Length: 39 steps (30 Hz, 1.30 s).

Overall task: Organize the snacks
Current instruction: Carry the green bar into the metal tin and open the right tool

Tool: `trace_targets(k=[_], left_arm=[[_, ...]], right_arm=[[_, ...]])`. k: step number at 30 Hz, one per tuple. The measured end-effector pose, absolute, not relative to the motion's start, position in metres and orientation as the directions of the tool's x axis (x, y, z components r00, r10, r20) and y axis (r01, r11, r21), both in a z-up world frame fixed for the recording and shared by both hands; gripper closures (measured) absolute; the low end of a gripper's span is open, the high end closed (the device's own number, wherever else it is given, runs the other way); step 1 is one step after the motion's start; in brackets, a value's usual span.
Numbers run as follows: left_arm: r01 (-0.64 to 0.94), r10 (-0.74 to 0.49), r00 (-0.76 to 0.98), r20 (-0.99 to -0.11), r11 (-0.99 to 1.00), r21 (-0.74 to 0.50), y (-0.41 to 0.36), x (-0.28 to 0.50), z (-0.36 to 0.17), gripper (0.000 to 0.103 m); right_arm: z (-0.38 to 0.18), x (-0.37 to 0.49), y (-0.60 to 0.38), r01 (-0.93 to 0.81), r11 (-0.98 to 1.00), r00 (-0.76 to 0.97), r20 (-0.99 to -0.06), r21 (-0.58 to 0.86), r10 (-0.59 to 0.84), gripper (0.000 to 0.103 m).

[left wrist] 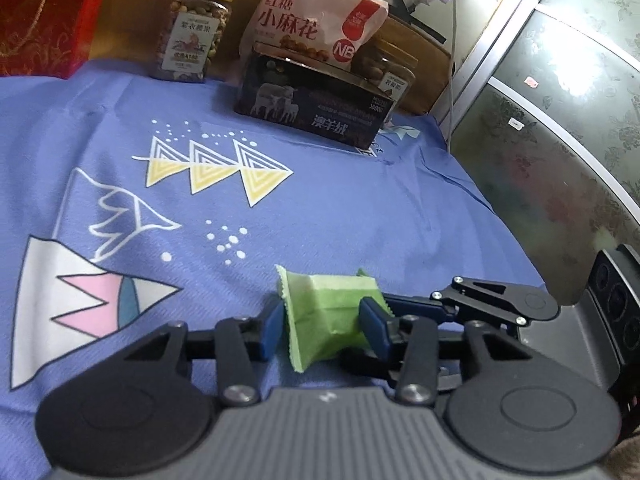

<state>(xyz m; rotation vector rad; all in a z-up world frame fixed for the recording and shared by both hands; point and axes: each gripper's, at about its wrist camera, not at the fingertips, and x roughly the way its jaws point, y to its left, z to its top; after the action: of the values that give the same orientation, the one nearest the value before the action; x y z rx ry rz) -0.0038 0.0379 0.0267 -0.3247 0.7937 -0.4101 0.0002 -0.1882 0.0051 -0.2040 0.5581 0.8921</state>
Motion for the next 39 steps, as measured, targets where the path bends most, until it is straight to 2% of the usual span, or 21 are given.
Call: trace_targets(k=[6,11,18,23,31,36,39], left_arm=[[0.243,-0.452,0.652,-0.609,0.885,-0.396,0.04,0.004,0.042,0.062],[0.287,-0.465,0.673,-0.574,0.881,-0.377,0.032,0.041,0.067,0.062],[0.351,-0.455,0.741,-0.494,0.889,-0.294,0.008,0.119,0.111,0.062],[0.351,-0.451,0.765,-0.459,0.89,-0.29,-0.007,0.192,0.126,0.062],[0.322,-0.432,0.755,-0.494,0.9,-0.295,-0.036,0.285,0.103,0.063],[0.248,-0.365,0.759,-0.539,0.928,-0.28,-0.041,0.314,0.082,0.061],[0.22,-0.345,0.764,-0.545,0.934,-0.283,-0.034,0.314,0.079,0.061]], right_arm=[[0.009,0.013,-0.184,-0.787,0.61,0.48,-0.527,0.095,0.702,0.057],[0.024,0.04,-0.185,-0.755,0.65,0.535,-0.489,0.087,0.688,0.059],[0.059,0.103,-0.192,-0.692,0.721,0.667,-0.379,0.004,0.642,0.059],[0.071,0.16,-0.197,-0.633,0.77,0.749,-0.314,-0.082,0.583,0.06],[0.06,0.235,-0.212,-0.525,0.844,0.825,-0.308,-0.11,0.474,0.061],[0.047,0.259,-0.209,-0.452,0.879,0.867,-0.304,-0.152,0.394,0.06],[0.046,0.257,-0.215,-0.445,0.889,0.865,-0.309,-0.108,0.395,0.06]])
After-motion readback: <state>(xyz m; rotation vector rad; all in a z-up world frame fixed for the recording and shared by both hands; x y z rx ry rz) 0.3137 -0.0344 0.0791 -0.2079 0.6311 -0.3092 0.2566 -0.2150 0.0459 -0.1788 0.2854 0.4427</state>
